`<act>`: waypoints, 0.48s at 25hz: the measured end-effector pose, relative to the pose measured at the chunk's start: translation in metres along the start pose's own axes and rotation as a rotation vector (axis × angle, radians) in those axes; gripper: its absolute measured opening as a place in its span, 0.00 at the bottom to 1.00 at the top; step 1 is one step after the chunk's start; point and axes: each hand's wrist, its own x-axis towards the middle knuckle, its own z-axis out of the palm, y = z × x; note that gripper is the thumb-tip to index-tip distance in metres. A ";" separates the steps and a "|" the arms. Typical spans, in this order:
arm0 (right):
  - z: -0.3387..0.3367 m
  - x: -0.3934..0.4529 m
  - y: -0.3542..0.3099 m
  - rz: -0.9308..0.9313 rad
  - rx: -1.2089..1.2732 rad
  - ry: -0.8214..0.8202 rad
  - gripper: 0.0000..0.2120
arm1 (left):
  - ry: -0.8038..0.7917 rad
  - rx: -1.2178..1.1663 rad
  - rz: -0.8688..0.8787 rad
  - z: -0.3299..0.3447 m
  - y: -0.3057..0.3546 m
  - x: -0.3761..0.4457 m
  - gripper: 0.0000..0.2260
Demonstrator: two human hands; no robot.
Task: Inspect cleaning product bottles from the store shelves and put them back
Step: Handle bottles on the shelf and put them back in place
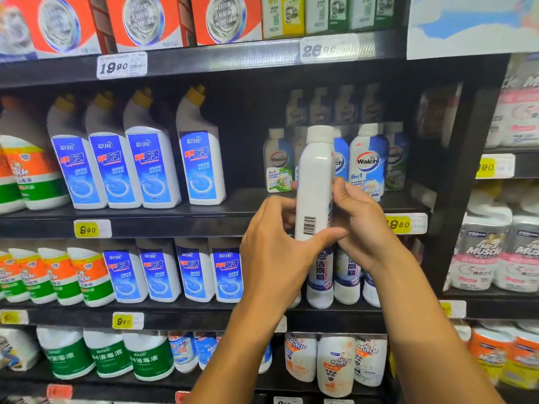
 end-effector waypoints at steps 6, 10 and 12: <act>0.001 -0.001 -0.005 -0.074 -0.023 0.038 0.18 | -0.049 -0.041 -0.031 0.000 -0.003 0.002 0.22; 0.004 0.000 -0.011 -0.161 -0.136 0.133 0.17 | -0.130 -0.341 -0.136 0.003 -0.009 0.008 0.18; 0.003 -0.002 -0.015 -0.194 -0.177 0.109 0.16 | -0.154 -0.546 -0.206 0.001 -0.013 0.011 0.17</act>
